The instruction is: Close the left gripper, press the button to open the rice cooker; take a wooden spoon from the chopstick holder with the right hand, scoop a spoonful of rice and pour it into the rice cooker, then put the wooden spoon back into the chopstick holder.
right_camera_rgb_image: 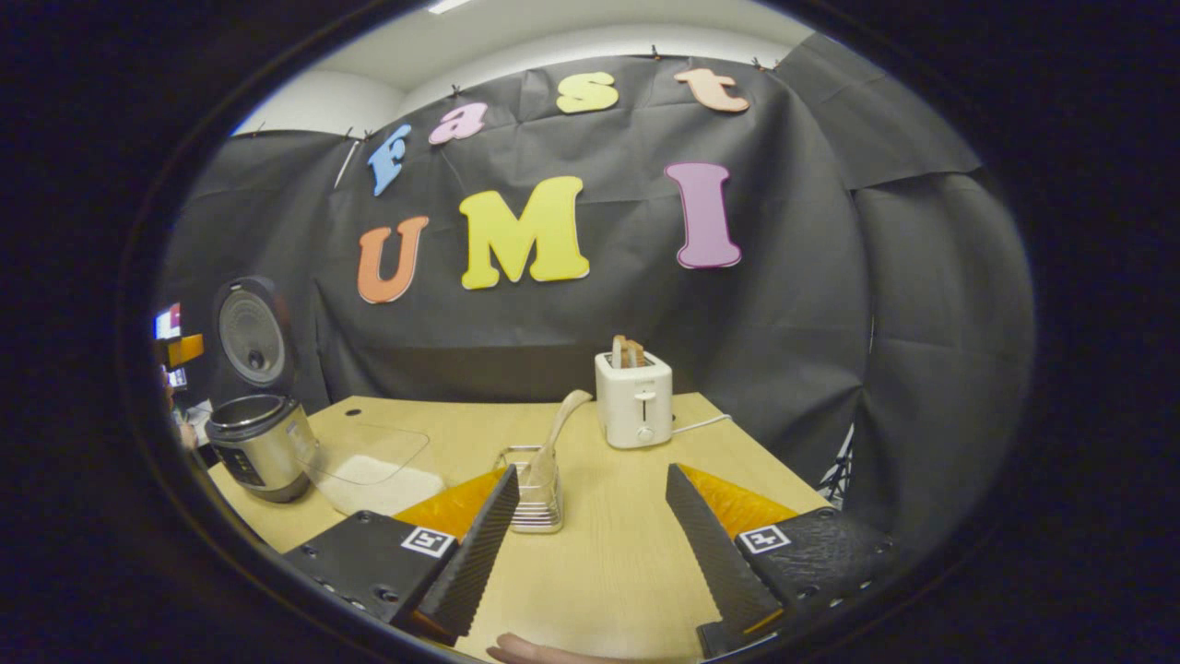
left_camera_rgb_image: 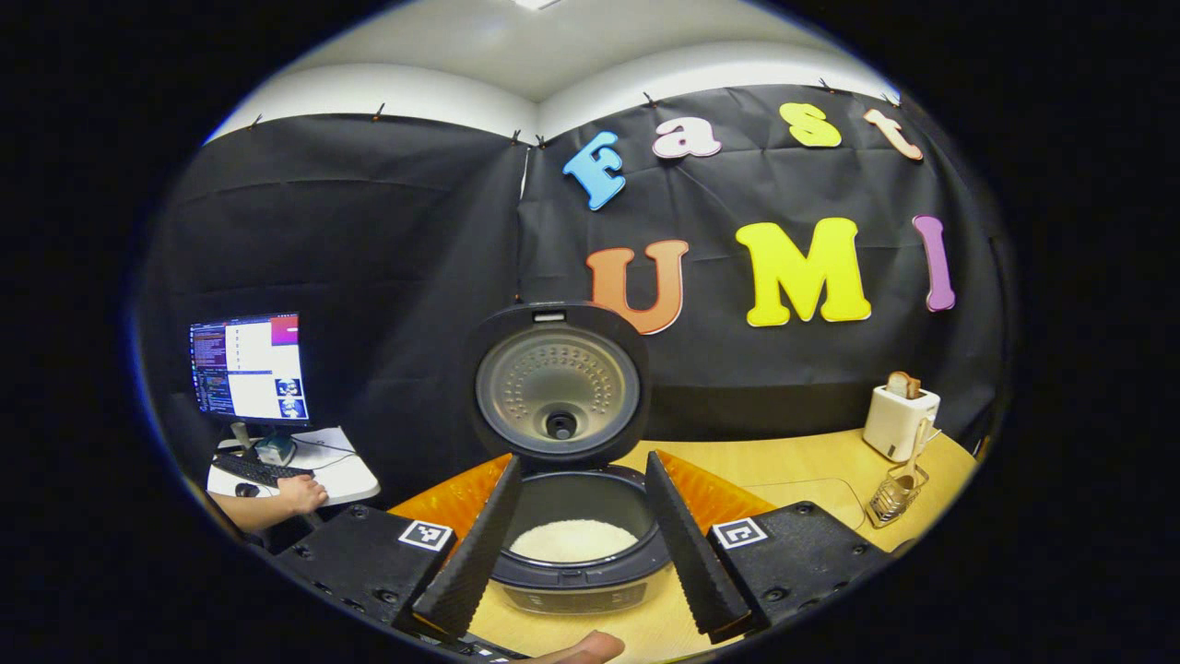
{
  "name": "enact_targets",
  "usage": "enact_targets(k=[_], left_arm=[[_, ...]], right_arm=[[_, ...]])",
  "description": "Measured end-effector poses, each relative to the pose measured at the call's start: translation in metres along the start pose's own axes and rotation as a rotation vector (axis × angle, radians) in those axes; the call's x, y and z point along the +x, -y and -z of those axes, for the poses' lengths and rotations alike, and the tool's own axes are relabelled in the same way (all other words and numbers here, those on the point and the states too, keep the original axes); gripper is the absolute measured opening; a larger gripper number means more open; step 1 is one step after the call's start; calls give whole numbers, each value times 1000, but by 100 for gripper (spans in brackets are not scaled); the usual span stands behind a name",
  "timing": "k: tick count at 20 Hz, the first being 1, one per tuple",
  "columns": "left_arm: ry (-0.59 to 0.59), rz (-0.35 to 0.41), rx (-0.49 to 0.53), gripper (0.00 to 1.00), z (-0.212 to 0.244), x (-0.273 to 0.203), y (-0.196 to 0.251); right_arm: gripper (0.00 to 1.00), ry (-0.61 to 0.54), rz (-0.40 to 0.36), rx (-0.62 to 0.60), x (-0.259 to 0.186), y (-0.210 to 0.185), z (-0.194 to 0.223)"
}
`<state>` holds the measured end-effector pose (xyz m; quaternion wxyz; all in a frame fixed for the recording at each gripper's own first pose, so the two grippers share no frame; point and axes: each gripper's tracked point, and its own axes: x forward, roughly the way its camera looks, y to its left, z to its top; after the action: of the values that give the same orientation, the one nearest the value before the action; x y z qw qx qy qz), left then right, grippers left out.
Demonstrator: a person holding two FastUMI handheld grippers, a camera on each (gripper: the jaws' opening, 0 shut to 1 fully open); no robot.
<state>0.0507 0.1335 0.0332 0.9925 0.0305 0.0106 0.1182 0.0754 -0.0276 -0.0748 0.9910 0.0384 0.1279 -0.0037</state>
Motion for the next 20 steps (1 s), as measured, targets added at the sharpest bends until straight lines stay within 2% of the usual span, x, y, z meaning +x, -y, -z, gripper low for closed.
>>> enact_targets(k=[1, 2, 4, 6, 7, 8, 10, 11, 14, 15, 16, 17, 19, 20], left_arm=[[-2, 17, 2, 87, 8, -6, 6], [1, 33, -6, 87, 15, -10, 12], [3, 72, -26, 87, 27, -17, 27], [11, 82, -55, 100, 39, -25, 35], [7, 84, -70, 95, 44, -26, 39], [-19, 99, -65, 98, 48, -26, 46], [-3, 114, -40, 99, 44, -28, 54], [6, 118, -28, 99, 41, -28, 56], [18, 141, -7, 98, 41, -34, 58], [13, 142, -4, 98, 42, -35, 54], [7, 145, 0, 98, 43, -36, 53], [8, 148, 5, 99, 42, -37, 51], [22, 149, 10, 98, 38, -38, 48], [27, 151, 7, 99, 38, -37, 46]], right_arm=[[91, -21, -4, -10, 12, -3, 4], [96, -33, -15, -18, 24, -8, 4], [96, -44, -32, -19, 47, -15, -1], [95, -41, -42, 3, 70, -22, -7], [91, -37, -49, 22, 81, -26, -9], [92, -41, -58, 37, 94, -31, -12], [100, -54, -75, 66, 120, -42, -16], [96, -59, -85, 80, 131, -47, -19], [96, -102, -66, 76, 171, -48, -19], [91, -114, -59, 69, 182, -48, -18], [91, -133, -45, 63, 195, -46, -16], [96, -145, -43, 63, 206, -46, -16], [95, -170, -48, 60, 226, -48, -17], [89, -184, -47, 57, 237, -49, -18]])
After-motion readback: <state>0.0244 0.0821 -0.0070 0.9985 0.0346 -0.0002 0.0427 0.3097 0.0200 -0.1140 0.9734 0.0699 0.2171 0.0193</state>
